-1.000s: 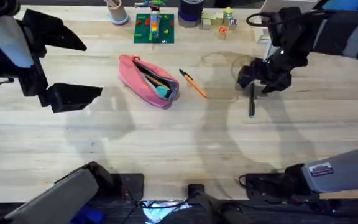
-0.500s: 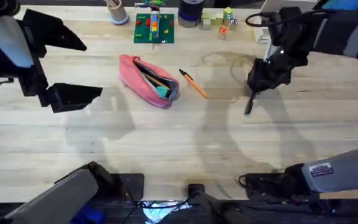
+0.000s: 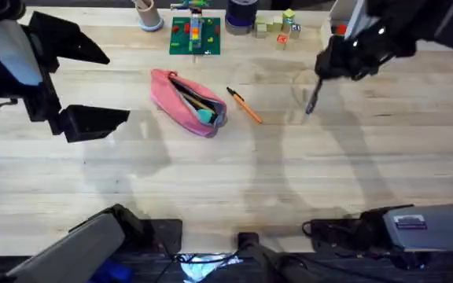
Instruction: Unzip the bag, pick up the pens from the table one at a time and place them inside, then zip the bag closed.
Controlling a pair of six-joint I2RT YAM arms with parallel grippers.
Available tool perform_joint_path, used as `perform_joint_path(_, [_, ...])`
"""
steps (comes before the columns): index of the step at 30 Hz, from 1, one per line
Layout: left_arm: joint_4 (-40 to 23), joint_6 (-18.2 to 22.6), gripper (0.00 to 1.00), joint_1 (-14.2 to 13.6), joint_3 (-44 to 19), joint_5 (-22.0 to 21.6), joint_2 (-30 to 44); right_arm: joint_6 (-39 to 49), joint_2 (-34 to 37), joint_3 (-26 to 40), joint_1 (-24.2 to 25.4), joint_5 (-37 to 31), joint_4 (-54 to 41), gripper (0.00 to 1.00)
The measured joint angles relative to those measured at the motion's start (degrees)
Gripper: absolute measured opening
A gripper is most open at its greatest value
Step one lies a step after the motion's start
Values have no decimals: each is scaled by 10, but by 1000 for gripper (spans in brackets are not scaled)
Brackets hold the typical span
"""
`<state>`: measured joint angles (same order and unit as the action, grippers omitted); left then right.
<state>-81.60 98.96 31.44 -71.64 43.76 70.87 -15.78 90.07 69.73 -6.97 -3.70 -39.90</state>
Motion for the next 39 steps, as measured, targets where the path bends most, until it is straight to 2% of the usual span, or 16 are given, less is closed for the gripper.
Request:
perform_joint_path(5, [0,0,993,0,0,0,0,18,-34,6,-41,49,32,33])
perform_joint_path(13, [0,0,993,0,0,0,0,73,-37,6,-132,126,111,33])
perform_joint_path(23, [0,0,993,0,0,0,0,183,-37,6,-242,147,160,33])
perform_joint_path(30, [0,0,994,0,0,0,0,203,-37,6,-276,149,171,33])
perform_joint_path(39, [0,0,994,0,0,0,0,225,-37,6,-291,150,208,33])
